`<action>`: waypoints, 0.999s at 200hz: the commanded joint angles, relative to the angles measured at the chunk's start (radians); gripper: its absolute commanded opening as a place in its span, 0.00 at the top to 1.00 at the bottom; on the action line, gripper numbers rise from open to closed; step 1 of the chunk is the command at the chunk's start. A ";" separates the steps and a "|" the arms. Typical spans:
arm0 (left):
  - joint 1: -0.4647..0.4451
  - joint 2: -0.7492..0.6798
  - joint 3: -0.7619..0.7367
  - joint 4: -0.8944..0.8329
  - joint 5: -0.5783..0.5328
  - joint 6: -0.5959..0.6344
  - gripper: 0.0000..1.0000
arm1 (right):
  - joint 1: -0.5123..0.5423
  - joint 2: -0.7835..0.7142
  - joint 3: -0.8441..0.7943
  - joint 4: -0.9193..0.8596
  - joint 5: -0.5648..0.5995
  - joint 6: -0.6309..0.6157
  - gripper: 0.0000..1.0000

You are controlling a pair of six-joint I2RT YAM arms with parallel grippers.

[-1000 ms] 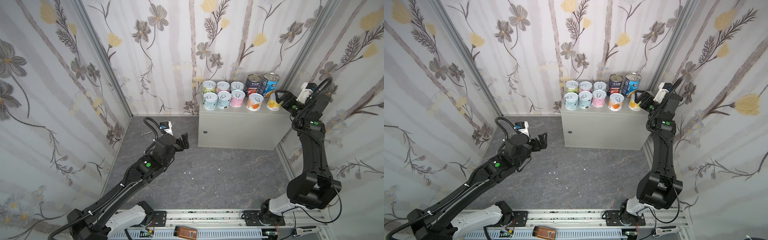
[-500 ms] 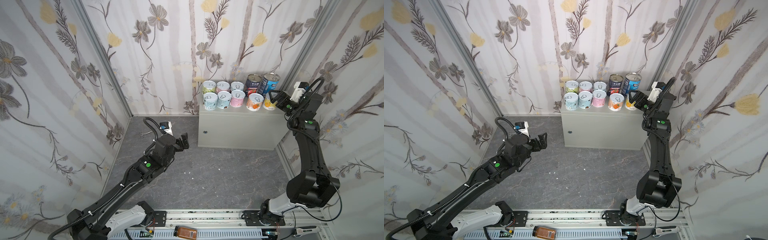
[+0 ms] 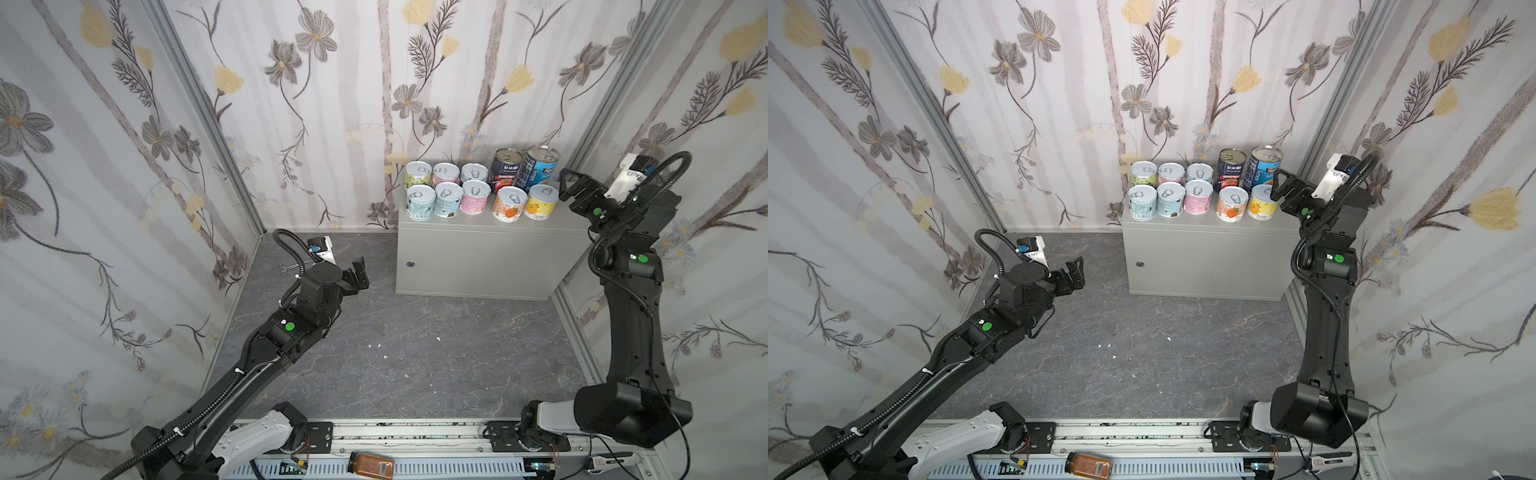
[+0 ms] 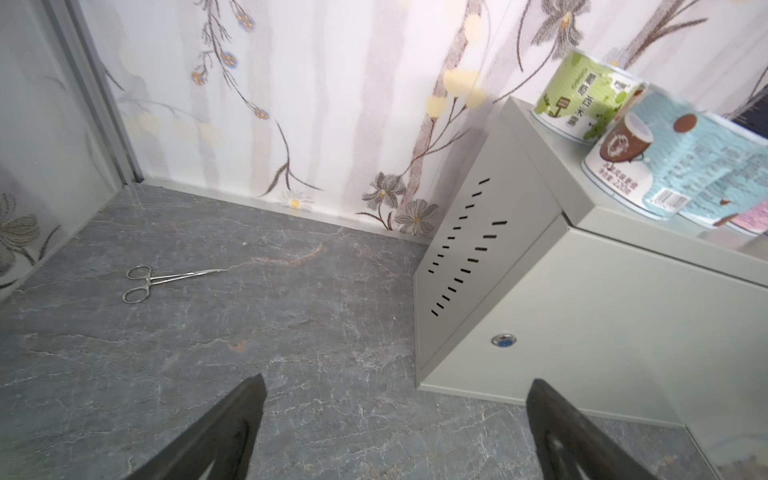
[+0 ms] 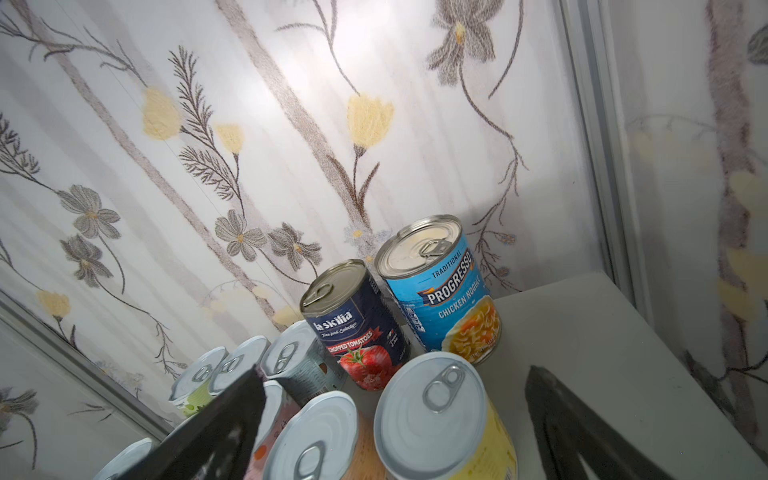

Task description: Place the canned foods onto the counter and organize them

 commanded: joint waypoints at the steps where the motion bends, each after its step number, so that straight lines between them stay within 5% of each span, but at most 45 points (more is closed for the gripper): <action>1: 0.048 -0.019 -0.014 0.031 -0.067 0.066 0.00 | -0.002 -0.124 -0.141 0.039 0.122 -0.051 0.00; 53: 0.221 -0.086 -0.239 0.158 0.005 0.114 0.00 | 0.030 -0.527 -0.603 0.116 0.237 -0.097 0.00; 104: 0.298 -0.069 -0.440 0.320 0.012 0.158 0.00 | 0.153 -0.821 -1.156 0.294 0.422 -0.081 0.00; 163: 0.383 0.022 -0.621 0.686 0.018 0.183 0.00 | 0.154 -0.921 -1.547 0.711 0.572 -0.187 0.00; 200: 0.401 0.156 -0.687 0.901 0.016 0.279 0.00 | 0.155 -0.711 -1.586 0.954 0.568 -0.213 0.00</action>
